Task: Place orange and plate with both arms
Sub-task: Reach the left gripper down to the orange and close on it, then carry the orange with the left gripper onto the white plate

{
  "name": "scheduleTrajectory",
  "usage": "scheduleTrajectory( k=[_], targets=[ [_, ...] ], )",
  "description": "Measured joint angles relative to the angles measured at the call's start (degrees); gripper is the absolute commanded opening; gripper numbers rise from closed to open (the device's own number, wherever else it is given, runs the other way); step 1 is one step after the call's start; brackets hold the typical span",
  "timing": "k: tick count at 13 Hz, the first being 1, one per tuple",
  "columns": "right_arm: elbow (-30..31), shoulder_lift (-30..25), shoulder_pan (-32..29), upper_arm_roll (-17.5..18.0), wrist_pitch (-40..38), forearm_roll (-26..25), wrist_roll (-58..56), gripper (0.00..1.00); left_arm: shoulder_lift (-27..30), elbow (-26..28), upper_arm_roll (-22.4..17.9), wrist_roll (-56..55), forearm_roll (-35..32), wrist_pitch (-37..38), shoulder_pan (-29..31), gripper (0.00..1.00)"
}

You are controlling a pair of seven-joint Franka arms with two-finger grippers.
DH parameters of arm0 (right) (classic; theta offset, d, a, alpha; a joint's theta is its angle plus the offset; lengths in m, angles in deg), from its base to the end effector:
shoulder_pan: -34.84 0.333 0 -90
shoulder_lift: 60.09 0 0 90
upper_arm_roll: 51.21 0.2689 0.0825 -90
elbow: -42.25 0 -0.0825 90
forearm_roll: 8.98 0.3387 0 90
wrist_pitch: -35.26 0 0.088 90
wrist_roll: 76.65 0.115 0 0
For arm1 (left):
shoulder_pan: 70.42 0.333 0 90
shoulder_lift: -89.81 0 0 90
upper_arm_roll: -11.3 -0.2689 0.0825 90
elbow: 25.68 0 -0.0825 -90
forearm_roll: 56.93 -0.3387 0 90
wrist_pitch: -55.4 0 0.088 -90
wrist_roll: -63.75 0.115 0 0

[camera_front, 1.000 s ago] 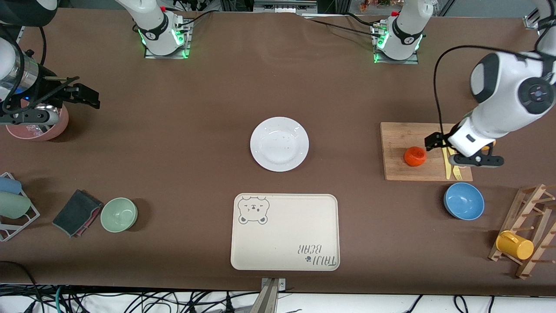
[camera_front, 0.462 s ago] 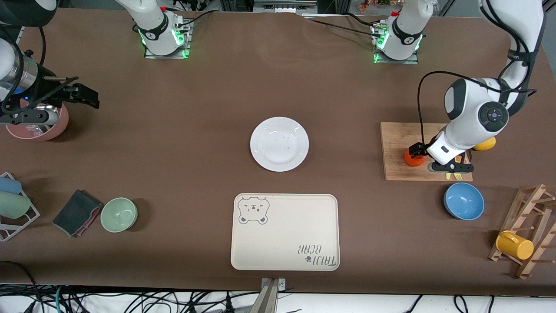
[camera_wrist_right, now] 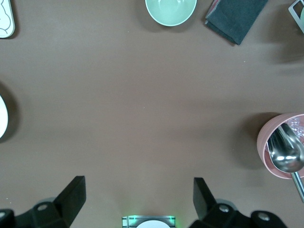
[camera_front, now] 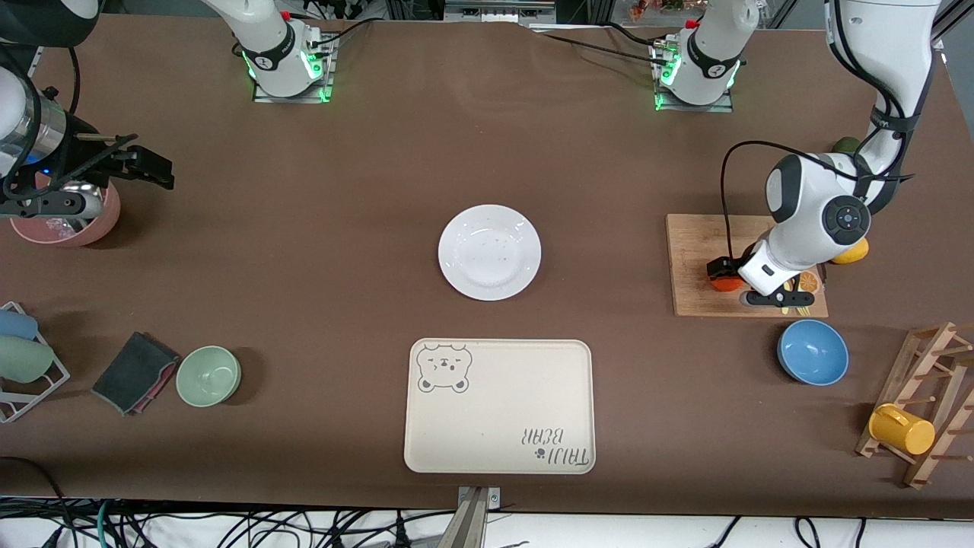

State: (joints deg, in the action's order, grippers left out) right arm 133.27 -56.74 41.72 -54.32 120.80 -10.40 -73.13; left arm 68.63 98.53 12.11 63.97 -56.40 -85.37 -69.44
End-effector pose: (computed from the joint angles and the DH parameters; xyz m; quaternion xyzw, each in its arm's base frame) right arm 0.5104 0.0313 0.5260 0.9969 0.0021 -0.0759 0.0188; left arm 0.5128 0.0013 0.2003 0.9992 0.0036 -0.0403 0.0055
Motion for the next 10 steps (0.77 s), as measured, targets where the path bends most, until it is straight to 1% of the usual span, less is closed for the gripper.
scheduleTrajectory(
  k=[1,2,3,4,6,7,8,9,10],
  targets=[
    [0.0,0.0,0.0,0.0,-0.01,0.0,0.0,1.0,-0.38,0.0,0.0,0.0,0.0,-0.66,0.0,0.93],
    [0.0,0.0,0.0,0.0,-0.01,0.0,0.0,1.0,-0.76,0.0,0.0,0.0,0.0,-1.07,0.0,0.78],
    [0.0,0.0,0.0,0.0,-0.02,0.0,0.0,1.0,-1.09,0.0,0.0,0.0,0.0,-1.23,0.0,0.56],
    [0.0,0.0,0.0,0.0,-0.02,0.0,0.01,1.0,-1.3,0.0,0.0,0.0,0.0,-1.32,0.0,0.45],
    [0.0,0.0,0.0,0.0,-0.02,0.0,0.01,1.0,-1.24,-0.04,0.0,-0.01,0.01,-1.43,0.0,0.29],
    [0.0,0.0,0.0,0.0,-0.02,0.0,0.01,1.0,-1.25,-0.04,0.0,-0.01,0.01,-1.44,0.0,0.25],
    [0.0,0.0,0.0,0.0,-0.02,0.0,0.01,1.0,-1.25,-0.04,0.0,-0.01,0.01,-1.44,0.0,0.19],
    [0.0,0.0,0.0,0.0,-0.02,0.0,0.01,1.0,-1.23,-0.05,0.0,-0.01,0.01,-1.44,0.0,0.19],
    [0.0,0.0,0.0,0.0,-0.02,0.0,0.01,1.0,-1.17,-0.11,0.0,-0.01,0.01,-1.45,0.0,0.15]
  ],
)
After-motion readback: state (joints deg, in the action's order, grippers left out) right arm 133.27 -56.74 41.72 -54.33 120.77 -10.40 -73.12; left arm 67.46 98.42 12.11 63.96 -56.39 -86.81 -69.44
